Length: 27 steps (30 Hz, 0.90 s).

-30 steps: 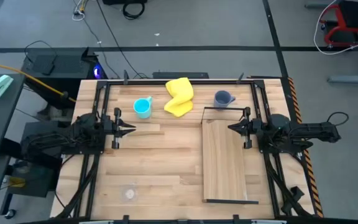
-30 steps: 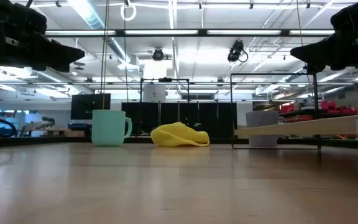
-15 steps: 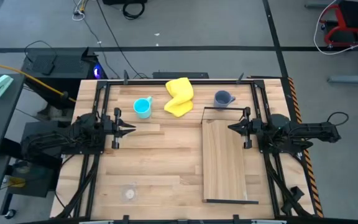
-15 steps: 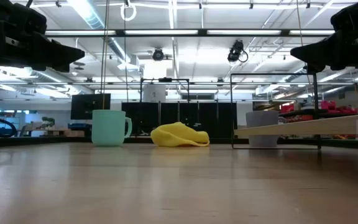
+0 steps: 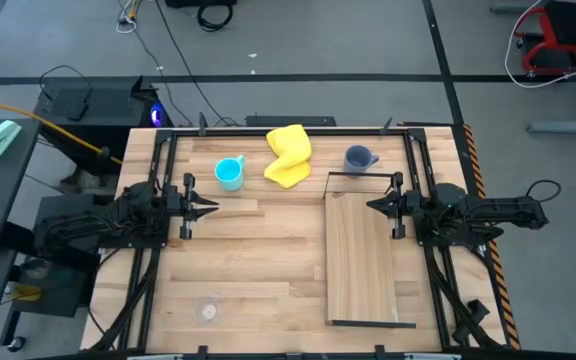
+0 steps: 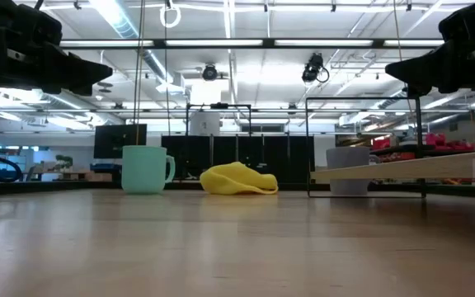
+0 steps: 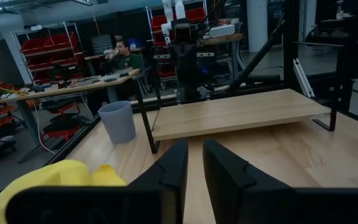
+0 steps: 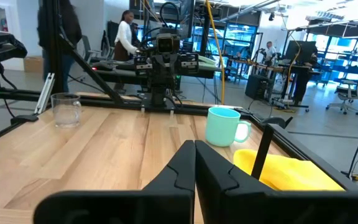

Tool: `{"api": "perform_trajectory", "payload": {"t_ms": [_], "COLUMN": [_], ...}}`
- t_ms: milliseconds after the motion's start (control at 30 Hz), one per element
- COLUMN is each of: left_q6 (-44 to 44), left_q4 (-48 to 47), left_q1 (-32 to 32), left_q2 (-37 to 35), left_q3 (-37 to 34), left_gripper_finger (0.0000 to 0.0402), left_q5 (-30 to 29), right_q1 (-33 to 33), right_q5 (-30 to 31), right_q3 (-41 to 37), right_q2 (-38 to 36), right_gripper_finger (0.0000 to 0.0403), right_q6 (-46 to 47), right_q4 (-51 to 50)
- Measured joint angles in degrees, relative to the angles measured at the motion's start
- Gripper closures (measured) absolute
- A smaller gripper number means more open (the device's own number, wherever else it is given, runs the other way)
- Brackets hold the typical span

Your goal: Stack small to large cups/mugs on shelf

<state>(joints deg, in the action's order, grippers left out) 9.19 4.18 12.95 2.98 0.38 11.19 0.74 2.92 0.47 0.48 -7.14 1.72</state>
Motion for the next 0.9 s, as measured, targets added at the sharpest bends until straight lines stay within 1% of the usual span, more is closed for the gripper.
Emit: {"api": "perform_trajectory", "payload": {"t_ms": [167, 367, 500, 700, 767, 900], "left_q6": [0.0, 0.0, 2.3, 2.0, 1.9, 1.9], "left_q4": [0.0, 0.0, 0.5, 0.5, 0.6, 0.7], "left_q1": [0.0, 0.0, 0.0, 0.0, 0.0, 0.0], "left_q2": [0.0, 0.0, 0.0, 0.0, 0.0, 0.0], "left_q3": [0.0, 0.0, 0.0, 0.0, 0.0, 0.0], "left_gripper_finger": [0.0349, 0.0344, 0.034, 0.0345, 0.0347, 0.0348], "left_q5": [0.0, 0.0, 0.0, 0.0, 0.0, 0.0], "right_q1": [0.0, 0.0, 0.0, 0.0, 0.0, 0.0], "right_q5": [0.0, 0.0, 0.0, 0.0, 0.0, 0.0], "right_q3": [0.0, 0.0, 0.0, 0.0, 0.0, 0.0], "right_q2": [0.0, 0.0, 0.0, 0.0, 0.0, 0.0], "right_gripper_finger": [0.0393, 0.0393, 0.0393, 0.0393, 0.0393, 0.0393], "right_q6": [0.0, 0.0, -0.4, 0.4, 5.2, 24.6], "right_q4": [0.0, 0.0, 0.1, 0.9, 1.7, 2.8]}}
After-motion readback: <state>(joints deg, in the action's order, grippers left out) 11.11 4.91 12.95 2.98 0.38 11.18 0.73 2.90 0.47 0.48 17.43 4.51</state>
